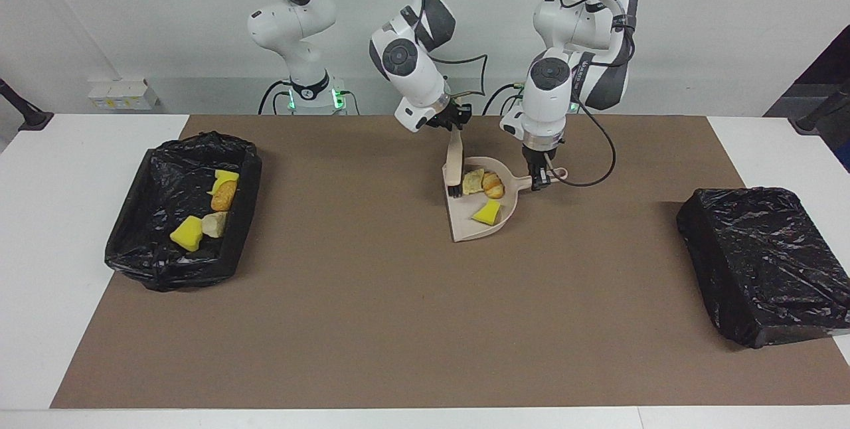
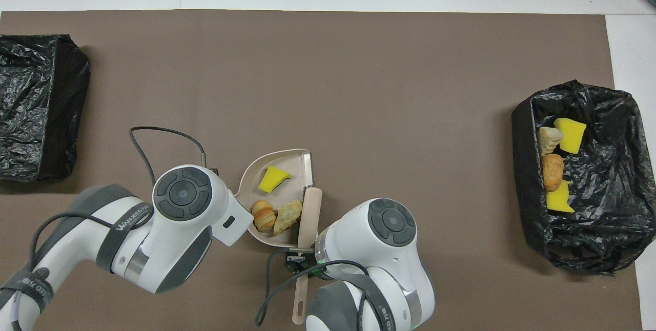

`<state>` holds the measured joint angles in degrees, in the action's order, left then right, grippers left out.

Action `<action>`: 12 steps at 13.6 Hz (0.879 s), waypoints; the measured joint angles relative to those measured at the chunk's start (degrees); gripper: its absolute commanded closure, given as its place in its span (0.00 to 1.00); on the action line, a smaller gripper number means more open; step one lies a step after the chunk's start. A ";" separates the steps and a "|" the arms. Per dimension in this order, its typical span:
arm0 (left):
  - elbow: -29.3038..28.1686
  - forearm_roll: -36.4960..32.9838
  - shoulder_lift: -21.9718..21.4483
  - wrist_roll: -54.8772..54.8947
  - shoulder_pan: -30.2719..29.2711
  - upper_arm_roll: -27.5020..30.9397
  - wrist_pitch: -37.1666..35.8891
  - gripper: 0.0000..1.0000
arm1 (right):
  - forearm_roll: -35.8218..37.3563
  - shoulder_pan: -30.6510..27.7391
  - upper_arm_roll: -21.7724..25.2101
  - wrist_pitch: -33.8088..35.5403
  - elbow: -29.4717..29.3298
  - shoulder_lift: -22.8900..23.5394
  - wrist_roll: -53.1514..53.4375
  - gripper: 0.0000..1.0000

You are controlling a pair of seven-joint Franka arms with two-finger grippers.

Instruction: Sweep and dump trash in bin

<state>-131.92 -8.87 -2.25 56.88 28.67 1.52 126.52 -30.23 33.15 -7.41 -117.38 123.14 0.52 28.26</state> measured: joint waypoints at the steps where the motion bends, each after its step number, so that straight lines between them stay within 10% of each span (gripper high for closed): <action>1: 0.00 0.00 0.07 0.43 -0.26 0.05 0.40 1.00 | 3.62 -1.41 0.23 3.80 -0.54 -1.74 0.02 1.00; 6: 2.25 1.59 0.75 7.20 -4.83 0.17 1.98 1.00 | 11.49 -7.88 0.49 23.41 -5.26 -8.78 0.02 1.00; 12: 9.71 2.65 0.75 15.39 -13.51 0.64 2.00 1.00 | 12.95 -9.89 0.41 26.70 0.45 -11.07 -2.64 1.00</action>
<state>-122.21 -6.22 -1.50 72.27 15.15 2.16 128.53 -17.27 23.26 -7.00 -90.68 123.59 -10.54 25.62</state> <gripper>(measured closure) 0.670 0.749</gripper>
